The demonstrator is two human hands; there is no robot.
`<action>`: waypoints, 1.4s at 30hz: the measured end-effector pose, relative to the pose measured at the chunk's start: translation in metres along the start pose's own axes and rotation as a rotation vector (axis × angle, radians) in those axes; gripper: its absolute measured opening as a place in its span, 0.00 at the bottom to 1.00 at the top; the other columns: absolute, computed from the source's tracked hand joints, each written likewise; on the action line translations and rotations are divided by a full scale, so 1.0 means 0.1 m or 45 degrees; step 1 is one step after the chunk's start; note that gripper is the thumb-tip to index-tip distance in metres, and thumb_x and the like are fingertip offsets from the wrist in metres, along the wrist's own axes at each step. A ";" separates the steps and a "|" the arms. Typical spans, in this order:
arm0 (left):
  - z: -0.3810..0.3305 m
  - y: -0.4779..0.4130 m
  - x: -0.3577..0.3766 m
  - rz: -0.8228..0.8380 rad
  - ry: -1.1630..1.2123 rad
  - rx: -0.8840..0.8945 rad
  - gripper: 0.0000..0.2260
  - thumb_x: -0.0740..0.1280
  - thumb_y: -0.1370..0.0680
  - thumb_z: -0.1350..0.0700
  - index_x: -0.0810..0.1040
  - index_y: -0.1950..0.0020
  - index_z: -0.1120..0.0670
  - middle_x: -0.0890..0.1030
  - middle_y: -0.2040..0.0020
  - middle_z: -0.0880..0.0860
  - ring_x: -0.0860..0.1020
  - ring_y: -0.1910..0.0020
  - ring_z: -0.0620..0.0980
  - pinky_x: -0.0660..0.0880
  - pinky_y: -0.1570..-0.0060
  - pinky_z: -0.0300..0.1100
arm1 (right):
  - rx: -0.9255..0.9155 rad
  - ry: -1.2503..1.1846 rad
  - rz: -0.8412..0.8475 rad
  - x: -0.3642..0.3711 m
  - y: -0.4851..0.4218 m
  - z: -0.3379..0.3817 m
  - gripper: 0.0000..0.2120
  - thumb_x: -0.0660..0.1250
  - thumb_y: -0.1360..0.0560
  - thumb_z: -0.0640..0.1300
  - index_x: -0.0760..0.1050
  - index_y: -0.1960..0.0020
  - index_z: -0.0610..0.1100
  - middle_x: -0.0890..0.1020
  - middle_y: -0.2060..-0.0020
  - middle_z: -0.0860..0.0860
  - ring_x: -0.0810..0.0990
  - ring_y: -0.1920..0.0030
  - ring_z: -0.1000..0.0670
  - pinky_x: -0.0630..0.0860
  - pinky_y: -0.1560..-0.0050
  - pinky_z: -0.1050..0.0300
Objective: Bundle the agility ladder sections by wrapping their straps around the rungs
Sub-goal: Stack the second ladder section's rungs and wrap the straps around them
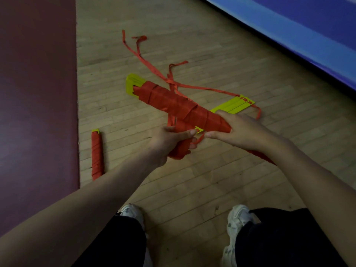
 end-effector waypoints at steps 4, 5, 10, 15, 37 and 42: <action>-0.01 -0.01 0.07 0.074 0.068 0.017 0.07 0.64 0.20 0.57 0.78 0.48 0.59 0.85 0.56 0.56 0.83 0.60 0.51 0.81 0.56 0.48 | 0.081 0.103 -0.061 -0.05 0.00 -0.05 0.26 0.64 0.31 0.69 0.68 0.38 0.56 0.82 0.50 0.47 0.80 0.46 0.42 0.75 0.52 0.52; -0.01 -0.01 0.08 0.090 0.099 0.001 0.08 0.63 0.19 0.57 0.78 0.48 0.60 0.85 0.57 0.55 0.84 0.60 0.51 0.81 0.56 0.48 | 0.096 0.106 -0.065 -0.06 0.01 -0.05 0.26 0.65 0.30 0.68 0.68 0.38 0.55 0.82 0.50 0.47 0.79 0.46 0.42 0.74 0.54 0.53; -0.06 0.02 0.03 0.142 0.040 -0.024 0.02 0.67 0.23 0.62 0.80 0.55 0.59 0.85 0.62 0.54 0.83 0.64 0.49 0.81 0.56 0.46 | 0.124 0.181 -0.099 -0.08 0.04 -0.04 0.25 0.64 0.30 0.69 0.68 0.40 0.55 0.82 0.50 0.46 0.79 0.45 0.41 0.73 0.52 0.52; -0.05 0.02 0.07 0.131 0.066 -0.036 0.02 0.70 0.25 0.63 0.80 0.55 0.62 0.84 0.64 0.54 0.83 0.67 0.47 0.81 0.66 0.39 | 0.118 0.324 -0.193 -0.11 0.05 0.02 0.24 0.63 0.29 0.68 0.68 0.41 0.54 0.82 0.51 0.46 0.79 0.45 0.41 0.73 0.49 0.50; -0.17 0.07 0.10 -0.088 0.298 0.057 0.14 0.69 0.24 0.51 0.81 0.49 0.63 0.84 0.64 0.58 0.83 0.69 0.51 0.75 0.74 0.36 | -0.198 0.604 -0.465 0.18 0.08 0.24 0.41 0.65 0.30 0.32 0.55 0.24 0.59 0.72 0.57 0.41 0.75 0.59 0.38 0.71 0.59 0.47; -0.11 -0.02 0.04 -0.147 0.259 0.030 0.19 0.68 0.25 0.47 0.81 0.45 0.62 0.84 0.57 0.60 0.83 0.61 0.55 0.78 0.53 0.51 | -0.141 0.559 -0.312 0.09 0.05 0.19 0.41 0.74 0.32 0.50 0.59 0.24 0.55 0.76 0.49 0.44 0.77 0.48 0.40 0.73 0.52 0.48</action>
Point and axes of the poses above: each hand's wrist, its own y-axis away from the middle knuckle, its own x-axis out of the palm, z = x × y, the point moved 2 cm from there along -y, towards the middle knuckle
